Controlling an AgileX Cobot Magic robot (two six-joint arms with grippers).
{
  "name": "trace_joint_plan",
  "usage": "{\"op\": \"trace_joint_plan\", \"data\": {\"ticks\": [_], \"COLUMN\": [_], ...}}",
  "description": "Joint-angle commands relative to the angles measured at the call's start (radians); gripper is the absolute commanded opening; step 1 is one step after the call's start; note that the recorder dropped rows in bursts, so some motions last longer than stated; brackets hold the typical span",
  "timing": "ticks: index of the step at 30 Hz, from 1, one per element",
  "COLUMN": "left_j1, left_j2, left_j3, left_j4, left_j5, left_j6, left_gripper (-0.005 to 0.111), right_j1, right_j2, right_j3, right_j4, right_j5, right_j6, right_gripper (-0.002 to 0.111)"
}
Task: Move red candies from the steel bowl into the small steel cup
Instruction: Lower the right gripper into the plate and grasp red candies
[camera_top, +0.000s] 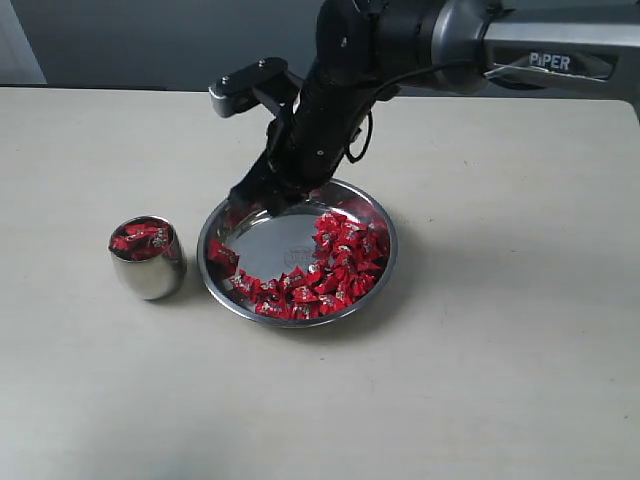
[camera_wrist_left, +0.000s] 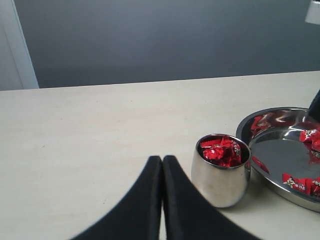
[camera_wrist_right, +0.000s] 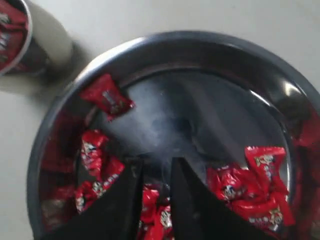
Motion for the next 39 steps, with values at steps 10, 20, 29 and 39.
{"op": "trace_joint_plan", "data": {"ticks": [10, 20, 29, 39], "left_j1": [-0.002, -0.002, -0.002, -0.002], "left_j2": [-0.005, -0.005, -0.005, -0.005], "left_j3": [0.002, 0.002, 0.002, 0.002], "left_j4": [0.001, 0.001, 0.001, 0.001], "left_j5": [0.0, 0.0, 0.0, 0.0], "left_j6": [-0.002, -0.002, -0.002, -0.002], "left_gripper": [0.0, 0.0, 0.0, 0.0], "right_j1": [-0.007, -0.007, -0.007, -0.005], "right_j2": [0.091, 0.099, 0.101, 0.112], "right_j3": [0.016, 0.016, 0.016, 0.016], "right_j4": [0.18, 0.291, 0.369, 0.39], "right_j5": [0.021, -0.087, -0.149, -0.173], "right_j6": [-0.2, -0.249, -0.249, -0.249], "right_gripper": [0.025, 0.05, 0.05, 0.05]}}
